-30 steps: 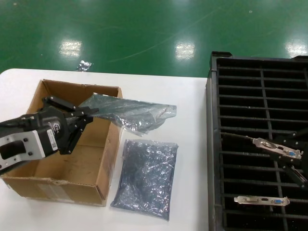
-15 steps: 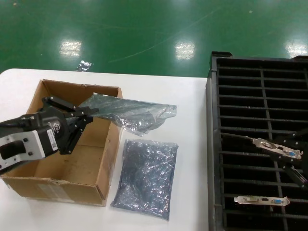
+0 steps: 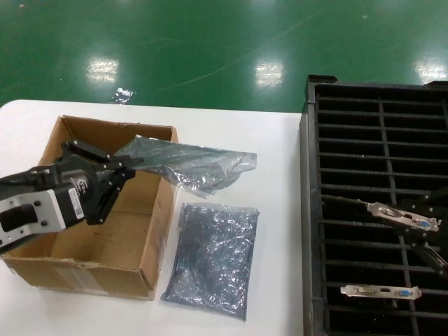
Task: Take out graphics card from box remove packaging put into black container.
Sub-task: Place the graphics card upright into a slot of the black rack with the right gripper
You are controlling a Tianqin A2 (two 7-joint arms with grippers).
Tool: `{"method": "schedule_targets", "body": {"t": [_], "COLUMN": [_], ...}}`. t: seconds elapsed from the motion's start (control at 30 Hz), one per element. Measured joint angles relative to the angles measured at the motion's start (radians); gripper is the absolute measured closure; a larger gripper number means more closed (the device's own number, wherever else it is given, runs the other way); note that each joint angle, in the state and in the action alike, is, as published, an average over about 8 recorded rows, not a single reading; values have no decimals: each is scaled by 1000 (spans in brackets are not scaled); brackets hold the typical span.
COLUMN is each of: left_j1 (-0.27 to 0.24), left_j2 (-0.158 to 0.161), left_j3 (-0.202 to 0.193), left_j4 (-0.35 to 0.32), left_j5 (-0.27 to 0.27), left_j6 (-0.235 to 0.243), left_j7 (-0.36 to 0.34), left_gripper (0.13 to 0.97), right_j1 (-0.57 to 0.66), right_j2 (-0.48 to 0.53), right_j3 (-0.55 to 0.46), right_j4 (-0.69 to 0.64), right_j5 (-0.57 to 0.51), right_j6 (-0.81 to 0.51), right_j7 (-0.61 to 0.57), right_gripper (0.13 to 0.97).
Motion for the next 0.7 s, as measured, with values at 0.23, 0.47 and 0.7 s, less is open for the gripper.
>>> {"method": "schedule_targets", "body": {"t": [0.23, 0.47, 0.7], "left_j1": [0, 0, 0], "left_j2": [0, 0, 0], "left_j3": [0, 0, 0], "left_j4": [0, 0, 0], "left_j5": [0, 0, 0], "left_j6": [0, 0, 0], "left_j7": [0, 0, 0], "left_gripper": [958, 958, 958], "right_j1": [86, 235, 326], "right_j2": [22, 21, -24], "right_j3": [-15, -36, -80], "right_j4": [0, 0, 0], "right_j5": [24, 98, 144], "right_j6": [-123, -352, -517], "right_j7": [-77, -121, -106], "right_gripper": [906, 906, 906]}}
